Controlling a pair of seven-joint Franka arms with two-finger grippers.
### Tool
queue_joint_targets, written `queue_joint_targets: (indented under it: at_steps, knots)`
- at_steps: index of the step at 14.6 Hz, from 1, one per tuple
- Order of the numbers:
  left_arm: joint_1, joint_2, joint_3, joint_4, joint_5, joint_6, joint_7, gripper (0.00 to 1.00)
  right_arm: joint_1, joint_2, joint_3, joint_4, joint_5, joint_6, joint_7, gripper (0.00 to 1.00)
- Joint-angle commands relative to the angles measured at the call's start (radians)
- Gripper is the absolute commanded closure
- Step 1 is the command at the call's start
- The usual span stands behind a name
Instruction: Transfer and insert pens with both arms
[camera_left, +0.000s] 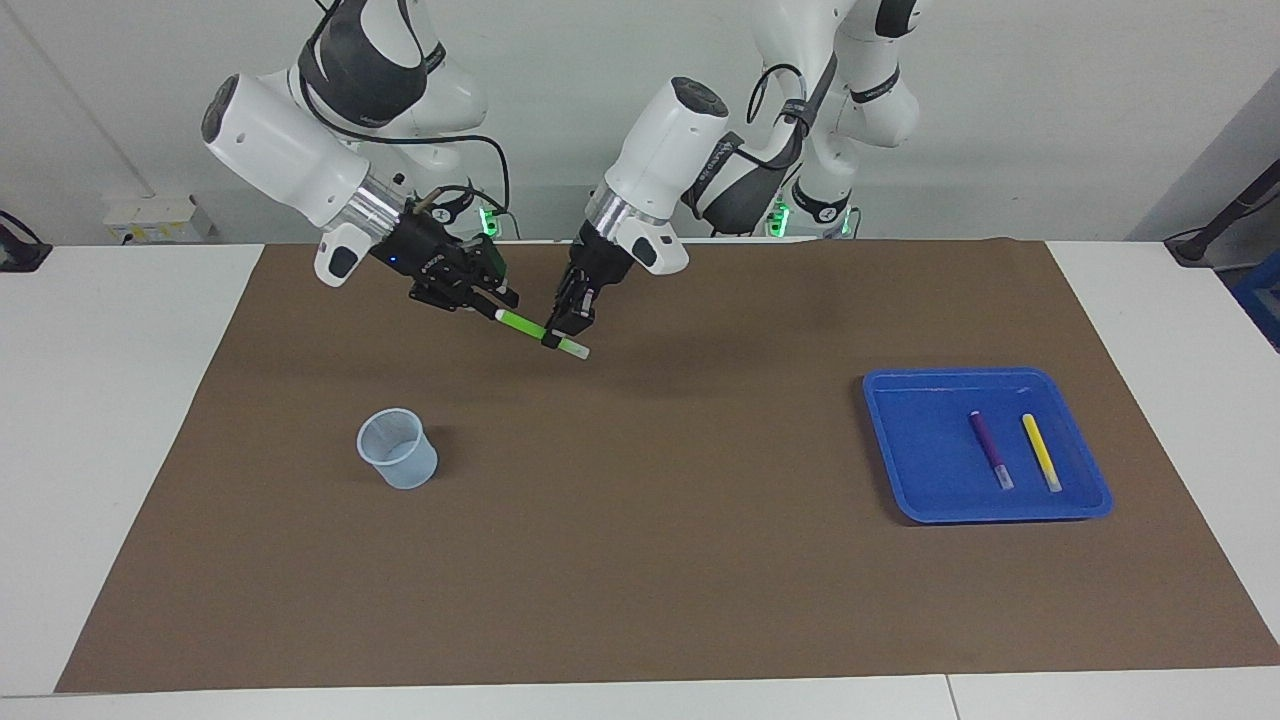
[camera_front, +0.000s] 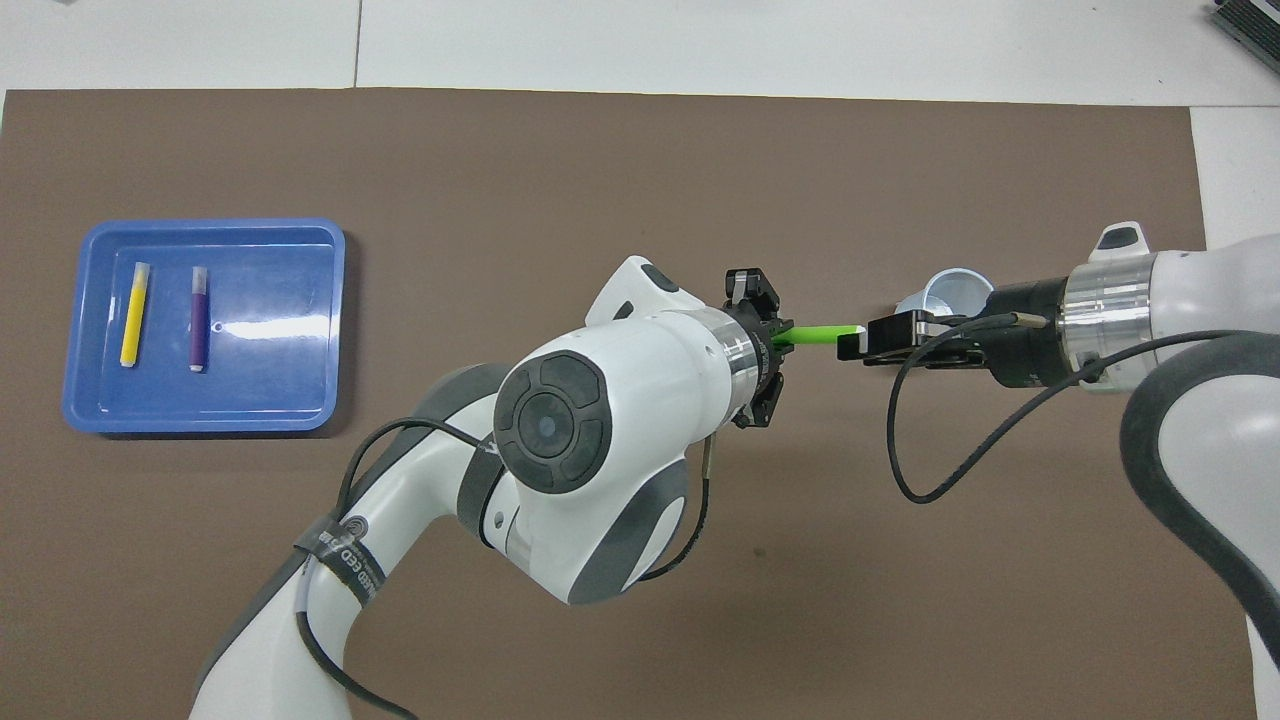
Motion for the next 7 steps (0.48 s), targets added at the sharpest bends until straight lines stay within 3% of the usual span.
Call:
queue_joint_targets:
  at_steps: [1,7]
  knots:
    - [-0.022,-0.006,0.016,-0.015,-0.008,0.024,-0.012,0.95,-0.006,-0.010,0.006,-0.015,0.014,0.046,-0.028,0.61]
    - [-0.038,-0.006,0.014,-0.015,-0.008,0.033,-0.012,0.95,0.035,0.002,0.004,-0.016,0.014,0.109,-0.023,0.62]
